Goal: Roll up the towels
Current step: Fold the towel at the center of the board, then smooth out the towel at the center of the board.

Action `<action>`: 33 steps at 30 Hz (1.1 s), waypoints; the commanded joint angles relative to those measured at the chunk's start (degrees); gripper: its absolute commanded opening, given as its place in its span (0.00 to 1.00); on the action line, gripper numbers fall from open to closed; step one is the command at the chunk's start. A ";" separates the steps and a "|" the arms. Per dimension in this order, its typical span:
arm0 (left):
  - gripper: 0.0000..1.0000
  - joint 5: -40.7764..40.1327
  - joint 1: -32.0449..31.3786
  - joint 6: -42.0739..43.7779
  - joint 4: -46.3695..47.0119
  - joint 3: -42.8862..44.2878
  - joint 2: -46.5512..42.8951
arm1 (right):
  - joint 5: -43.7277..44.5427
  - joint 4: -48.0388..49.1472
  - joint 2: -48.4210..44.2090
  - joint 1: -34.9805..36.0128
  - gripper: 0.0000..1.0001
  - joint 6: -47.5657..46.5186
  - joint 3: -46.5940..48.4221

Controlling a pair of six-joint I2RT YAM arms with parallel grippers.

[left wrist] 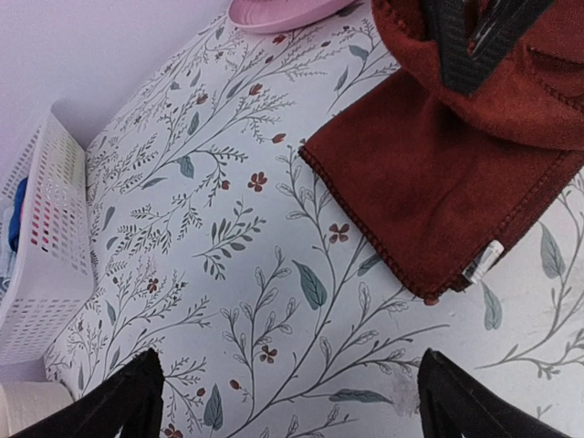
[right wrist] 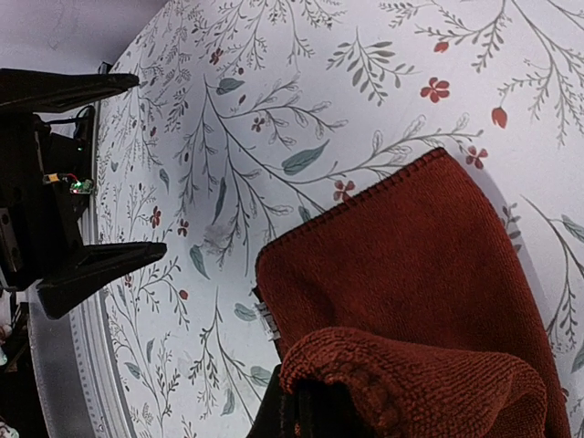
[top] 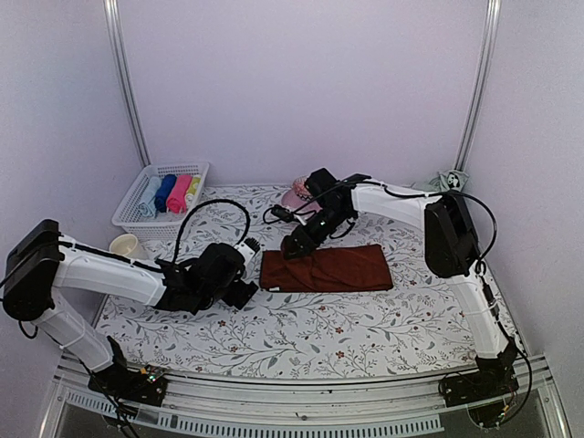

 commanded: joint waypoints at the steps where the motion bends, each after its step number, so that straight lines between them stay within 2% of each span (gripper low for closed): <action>1: 0.97 -0.20 0.55 -0.15 0.00 0.65 0.21 | -1.87 1.60 1.84 1.11 0.02 1.22 3.93; 6: 0.97 0.20 0.55 -0.15 0.00 0.74 0.20 | -1.59 2.24 2.84 1.21 0.03 1.72 3.99; 7: 0.97 0.24 0.56 -0.19 -0.04 0.78 0.30 | -1.57 2.31 2.95 1.23 0.06 1.84 3.95; 10: 0.97 0.31 0.56 -0.19 -0.08 0.87 0.47 | -3.98 2.33 2.64 1.28 0.37 1.16 4.07; 14: 0.97 0.22 0.56 -0.34 -0.04 0.79 0.56 | -13.36 0.45 -0.25 1.24 0.50 -1.66 4.08; 19: 0.97 0.68 0.80 -0.32 0.41 0.80 1.25 | -19.14 -3.55 -5.64 1.22 0.54 -7.70 4.04; 23: 0.97 0.75 0.86 -0.50 0.09 1.23 1.83 | -11.56 -1.49 -8.11 0.53 0.54 -7.65 1.51; 28: 0.97 1.28 0.89 -0.84 0.44 0.89 1.12 | 2.31 3.32 -8.10 -0.46 0.55 -6.86 -3.54; 33: 0.97 1.03 0.98 -0.77 0.62 0.53 0.65 | 2.66 0.26 -5.30 -0.58 0.56 -6.95 -4.48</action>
